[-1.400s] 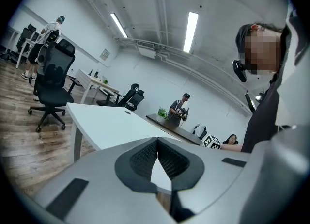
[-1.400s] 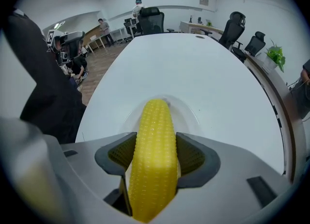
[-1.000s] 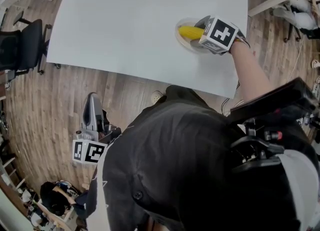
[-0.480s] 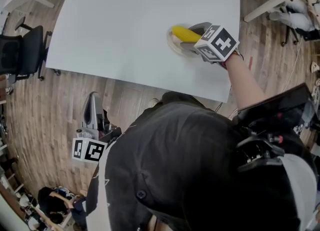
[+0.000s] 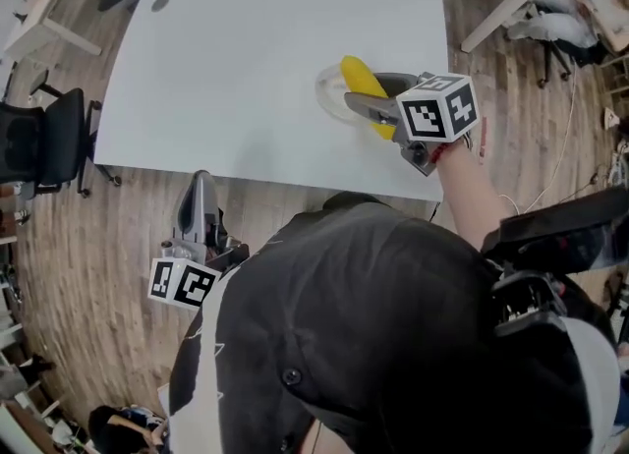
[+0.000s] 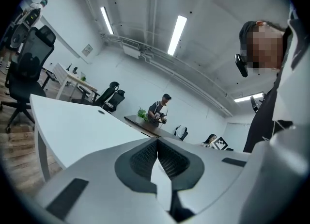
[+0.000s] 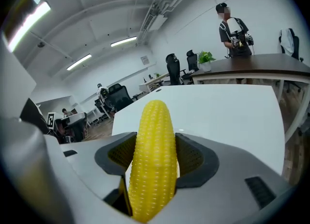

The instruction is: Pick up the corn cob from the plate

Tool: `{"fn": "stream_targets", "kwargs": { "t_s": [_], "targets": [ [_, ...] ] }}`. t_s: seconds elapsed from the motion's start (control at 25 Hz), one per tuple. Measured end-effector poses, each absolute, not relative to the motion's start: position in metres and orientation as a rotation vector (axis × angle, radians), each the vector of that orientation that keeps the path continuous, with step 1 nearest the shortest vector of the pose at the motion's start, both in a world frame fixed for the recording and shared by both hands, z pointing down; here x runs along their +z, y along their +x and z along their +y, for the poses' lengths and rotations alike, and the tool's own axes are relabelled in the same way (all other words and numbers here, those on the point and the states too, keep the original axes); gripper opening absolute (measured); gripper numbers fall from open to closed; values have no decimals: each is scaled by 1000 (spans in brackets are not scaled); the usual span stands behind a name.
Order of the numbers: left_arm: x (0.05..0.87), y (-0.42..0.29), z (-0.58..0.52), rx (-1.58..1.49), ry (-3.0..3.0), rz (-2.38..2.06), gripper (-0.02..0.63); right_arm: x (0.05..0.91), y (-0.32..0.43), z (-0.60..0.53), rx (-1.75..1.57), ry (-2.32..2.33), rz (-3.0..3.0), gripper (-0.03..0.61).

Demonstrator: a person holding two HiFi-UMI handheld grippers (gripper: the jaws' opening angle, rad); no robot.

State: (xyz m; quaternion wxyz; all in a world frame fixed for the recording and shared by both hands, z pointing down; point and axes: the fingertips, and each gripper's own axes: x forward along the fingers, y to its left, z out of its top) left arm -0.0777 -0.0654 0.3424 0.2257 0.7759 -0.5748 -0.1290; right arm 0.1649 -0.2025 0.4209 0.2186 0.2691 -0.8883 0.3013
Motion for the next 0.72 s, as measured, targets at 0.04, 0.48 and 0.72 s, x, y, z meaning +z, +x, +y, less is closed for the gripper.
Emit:
{"fn": "stream_targets", "kwargs": {
  "t_s": [0.04,0.48,0.72],
  "targets": [
    [342,-80,-71,-351,2167,-1550,15,419,167,-202,826,791,-2452,255],
    [340,-110,-96,-226,2313,-1244,14,429,161,-156,1008,1104,-2344,255],
    [353,-135,-94,-166,2356,-1117,15,441,136,-117,1226,1265,-2345,255]
  ]
}}
